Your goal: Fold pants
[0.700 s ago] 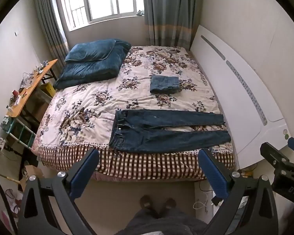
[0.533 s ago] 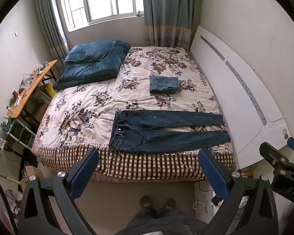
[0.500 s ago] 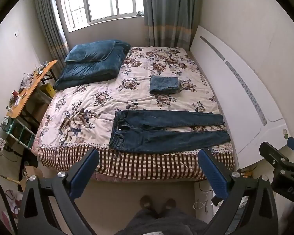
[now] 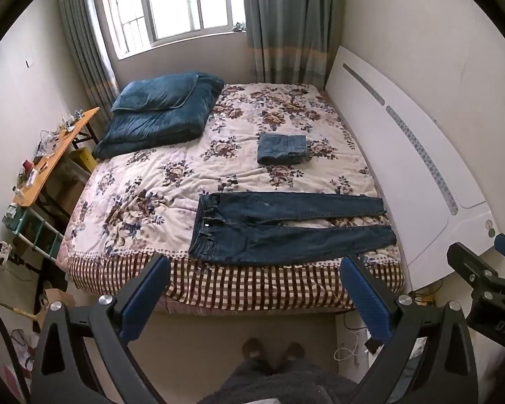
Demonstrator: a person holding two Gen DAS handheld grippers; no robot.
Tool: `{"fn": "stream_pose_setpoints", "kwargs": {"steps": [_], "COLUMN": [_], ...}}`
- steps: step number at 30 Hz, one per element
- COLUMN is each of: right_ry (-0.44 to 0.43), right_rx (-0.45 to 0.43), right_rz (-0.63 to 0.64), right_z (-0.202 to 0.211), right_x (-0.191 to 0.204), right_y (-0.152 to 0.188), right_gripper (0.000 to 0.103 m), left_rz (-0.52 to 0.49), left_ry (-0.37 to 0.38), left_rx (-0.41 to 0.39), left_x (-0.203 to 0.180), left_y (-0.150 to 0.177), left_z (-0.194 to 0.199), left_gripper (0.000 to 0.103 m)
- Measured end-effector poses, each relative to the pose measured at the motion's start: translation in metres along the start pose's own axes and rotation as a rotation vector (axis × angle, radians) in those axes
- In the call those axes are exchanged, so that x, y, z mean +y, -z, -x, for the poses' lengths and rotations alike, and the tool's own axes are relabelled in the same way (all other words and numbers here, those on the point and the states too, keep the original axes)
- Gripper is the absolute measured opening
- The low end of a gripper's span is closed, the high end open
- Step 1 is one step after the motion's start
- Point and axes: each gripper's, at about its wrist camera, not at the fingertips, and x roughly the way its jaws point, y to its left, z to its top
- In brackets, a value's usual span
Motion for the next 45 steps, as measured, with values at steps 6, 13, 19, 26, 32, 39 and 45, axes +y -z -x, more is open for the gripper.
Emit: {"fn": "stream_pose_setpoints", "kwargs": {"steps": [6, 13, 19, 26, 32, 39, 45], "right_ry": [-0.004, -0.008, -0.008, -0.006, -0.010, -0.011, -0.011], "right_rx": [-0.008, -0.010, -0.012, -0.012, -0.011, -0.013, -0.014], "right_rz": [-0.007, -0.006, -0.006, -0.008, -0.012, -0.011, -0.021], "right_z": [0.010, 0.011, 0.012, 0.014, 0.013, 0.013, 0.007], "right_x": [-0.004, -0.006, -0.005, -0.003, -0.001, -0.001, 0.009], "right_y": [-0.003, -0.002, -0.001, 0.001, 0.002, 0.003, 0.005], "right_gripper": [0.103, 0.103, 0.103, 0.103, 0.103, 0.103, 0.103], "left_rz": [-0.008, -0.006, -0.007, -0.011, -0.011, -0.009, -0.011], "left_ry": [-0.001, -0.001, -0.002, -0.003, -0.002, -0.003, -0.004], "left_rx": [-0.003, -0.005, -0.008, -0.009, -0.011, -0.011, -0.011], "left_x": [-0.003, -0.004, -0.005, -0.004, -0.003, -0.003, -0.003], "left_y": [-0.006, -0.006, -0.004, -0.003, -0.003, -0.003, -0.005], "left_z": [0.009, 0.010, 0.009, 0.009, 0.010, 0.010, 0.010], "left_gripper": [0.103, 0.103, 0.103, 0.103, 0.103, 0.103, 0.103]}}
